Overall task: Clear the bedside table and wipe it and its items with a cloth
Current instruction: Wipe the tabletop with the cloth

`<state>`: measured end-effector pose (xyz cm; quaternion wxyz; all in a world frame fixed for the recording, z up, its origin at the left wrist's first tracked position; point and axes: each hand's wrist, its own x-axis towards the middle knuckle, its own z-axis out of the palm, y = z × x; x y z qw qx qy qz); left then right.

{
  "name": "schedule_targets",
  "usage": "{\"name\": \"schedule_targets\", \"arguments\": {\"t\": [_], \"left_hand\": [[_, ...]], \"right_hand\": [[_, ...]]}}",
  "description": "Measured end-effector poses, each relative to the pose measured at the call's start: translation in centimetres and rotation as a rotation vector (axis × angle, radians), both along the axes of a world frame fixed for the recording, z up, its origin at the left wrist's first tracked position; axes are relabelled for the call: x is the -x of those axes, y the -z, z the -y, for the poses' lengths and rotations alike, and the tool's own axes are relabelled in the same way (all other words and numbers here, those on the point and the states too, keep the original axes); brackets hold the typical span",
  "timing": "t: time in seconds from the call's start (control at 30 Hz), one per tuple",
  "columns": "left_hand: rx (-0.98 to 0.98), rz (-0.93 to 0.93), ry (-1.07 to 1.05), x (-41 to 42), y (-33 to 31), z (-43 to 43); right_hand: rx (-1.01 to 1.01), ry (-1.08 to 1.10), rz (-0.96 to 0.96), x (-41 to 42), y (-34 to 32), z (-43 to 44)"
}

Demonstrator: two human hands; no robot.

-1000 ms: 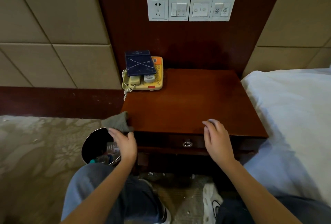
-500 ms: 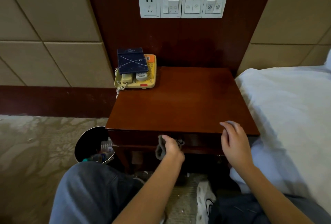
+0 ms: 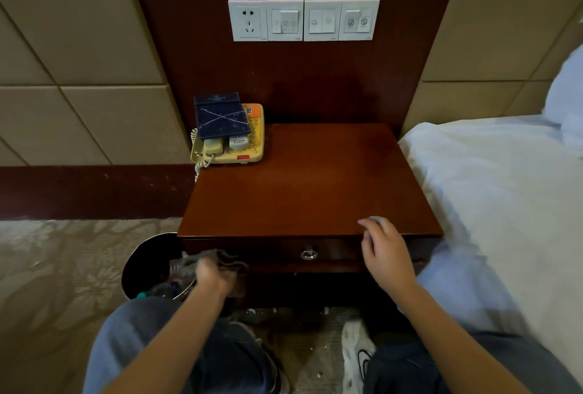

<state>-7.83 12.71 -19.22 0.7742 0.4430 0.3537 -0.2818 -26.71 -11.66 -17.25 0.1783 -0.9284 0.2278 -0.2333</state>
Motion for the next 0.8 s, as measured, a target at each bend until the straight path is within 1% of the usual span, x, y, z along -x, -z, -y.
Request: {"name": "schedule_targets", "arguments": {"t": [0.07,0.13,0.23,0.3,0.43,0.5,0.6,0.8], "left_hand": [[0.051,-0.002,0.092,2.0,0.3,2.3],[0.086,-0.009,0.184,4.1,-0.3,5.1],[0.082,-0.011,0.310,6.1,-0.2,8.5],[0.070,-0.008,0.385,6.7,0.0,9.3],[0.032,-0.023,0.524,6.5,0.3,8.7],[0.030,-0.019,0.522,5.9,0.4,8.6],[0.080,-0.058,0.491,5.6,0.0,8.5],[0.214,-0.126,0.433,7.5,1.1,9.5]], "right_hand": [[-0.037,-0.023,0.009,-0.2,0.1,-0.8],[-0.169,-0.028,0.001,-0.1,0.4,-2.0],[-0.423,-0.030,-0.136,-0.4,2.2,-4.2],[-0.623,0.043,-0.197,-1.2,3.7,-5.4],[-1.042,0.212,-0.218,-4.1,4.8,-6.8],[-1.165,0.253,-0.202,-5.2,4.7,-6.9],[-1.202,0.307,-0.199,-5.2,4.9,-5.9],[-1.113,0.375,-0.210,-1.2,4.7,-2.4]]}}
